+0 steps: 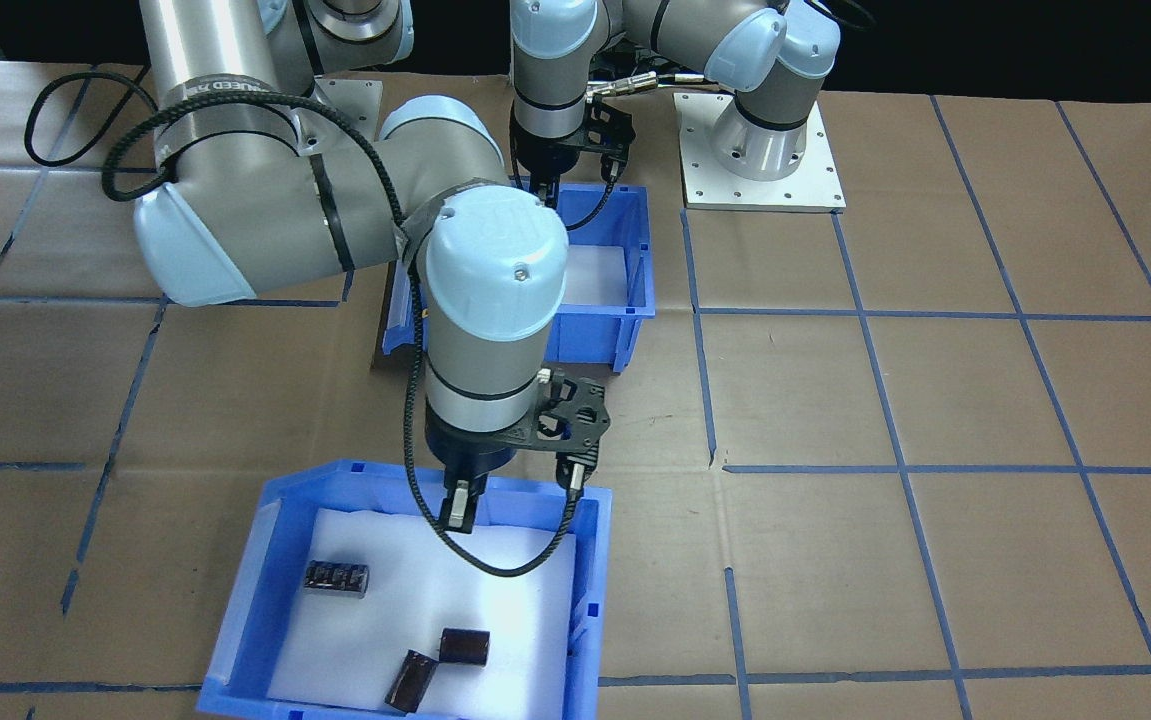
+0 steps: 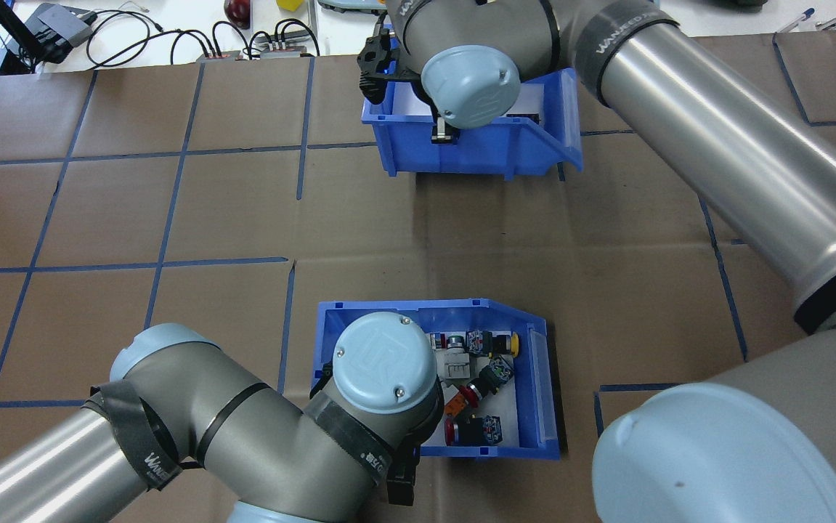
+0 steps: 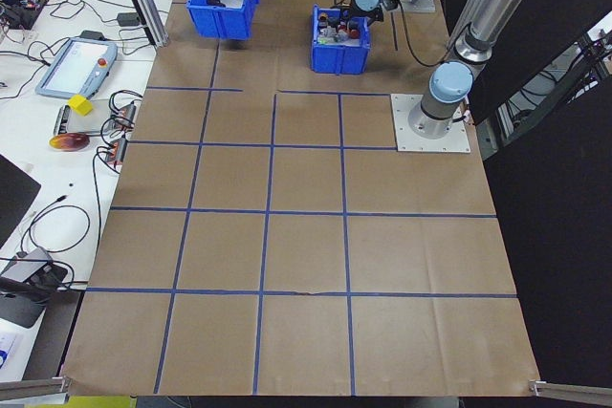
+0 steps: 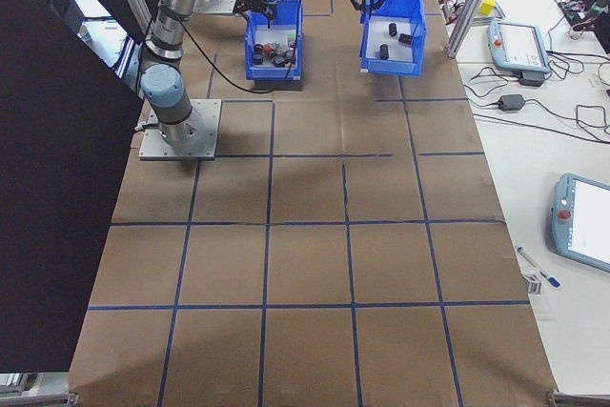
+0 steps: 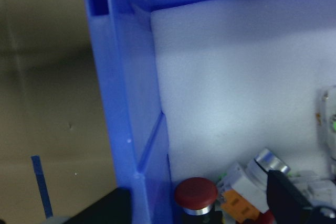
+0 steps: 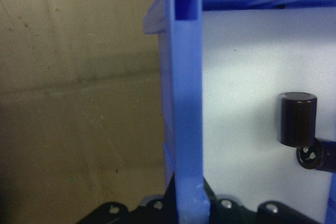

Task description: Place button box in front

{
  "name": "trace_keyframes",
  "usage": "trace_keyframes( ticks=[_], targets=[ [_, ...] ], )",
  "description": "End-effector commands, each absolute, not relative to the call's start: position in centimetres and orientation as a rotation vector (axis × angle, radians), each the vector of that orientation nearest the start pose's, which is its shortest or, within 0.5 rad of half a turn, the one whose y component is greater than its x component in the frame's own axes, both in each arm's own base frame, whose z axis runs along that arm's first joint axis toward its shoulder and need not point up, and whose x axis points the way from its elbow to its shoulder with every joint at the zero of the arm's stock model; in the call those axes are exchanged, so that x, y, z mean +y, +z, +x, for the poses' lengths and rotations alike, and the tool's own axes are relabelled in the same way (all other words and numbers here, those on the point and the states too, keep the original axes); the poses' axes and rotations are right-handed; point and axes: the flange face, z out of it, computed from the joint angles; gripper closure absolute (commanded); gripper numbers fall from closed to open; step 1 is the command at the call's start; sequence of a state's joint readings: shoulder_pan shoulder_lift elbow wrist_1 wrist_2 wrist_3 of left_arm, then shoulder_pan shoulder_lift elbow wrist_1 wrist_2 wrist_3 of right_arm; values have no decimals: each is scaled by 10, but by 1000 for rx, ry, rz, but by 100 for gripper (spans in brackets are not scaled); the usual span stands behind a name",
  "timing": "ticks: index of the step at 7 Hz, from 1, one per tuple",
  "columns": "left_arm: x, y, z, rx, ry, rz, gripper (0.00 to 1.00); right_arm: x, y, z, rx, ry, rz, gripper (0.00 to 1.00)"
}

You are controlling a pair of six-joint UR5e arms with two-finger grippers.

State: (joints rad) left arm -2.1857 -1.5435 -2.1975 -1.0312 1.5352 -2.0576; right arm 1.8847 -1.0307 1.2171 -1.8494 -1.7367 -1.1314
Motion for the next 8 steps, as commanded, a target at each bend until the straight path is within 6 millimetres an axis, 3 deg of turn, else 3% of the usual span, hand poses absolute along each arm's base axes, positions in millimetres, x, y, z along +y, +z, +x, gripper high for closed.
trace_keyframes(
  ticks=[1, 2, 3, 4, 6, 7, 8],
  targets=[
    [-246, 244, -342, 2342, 55, -2050, 36, -670, 383, 250, 2511, -17, -2209, 94],
    [-249, 237, -344, 2341, 52, -2064, 57, -678, 392, 220, 2525, -18, -2203, 94],
    [-254, 240, -348, 2371, 40, -2102, 86, -682, 399, 188, 2508, 11, -2216, 94],
    [-260, 254, -352, 2453, 17, -2154, 100, -684, 406, 160, 2486, 30, -2235, 94],
    [-270, 270, -346, 2531, -38, -2108, 100, -679, 419, 106, 2429, 73, -2278, 94],
    [-295, 281, -335, 2542, -69, -2132, 100, -666, 423, 75, 2399, 84, -2291, 94],
    [-332, 297, -315, 2547, -105, -2173, 100, -644, 428, 59, 2390, 58, -2263, 94]
  ],
)
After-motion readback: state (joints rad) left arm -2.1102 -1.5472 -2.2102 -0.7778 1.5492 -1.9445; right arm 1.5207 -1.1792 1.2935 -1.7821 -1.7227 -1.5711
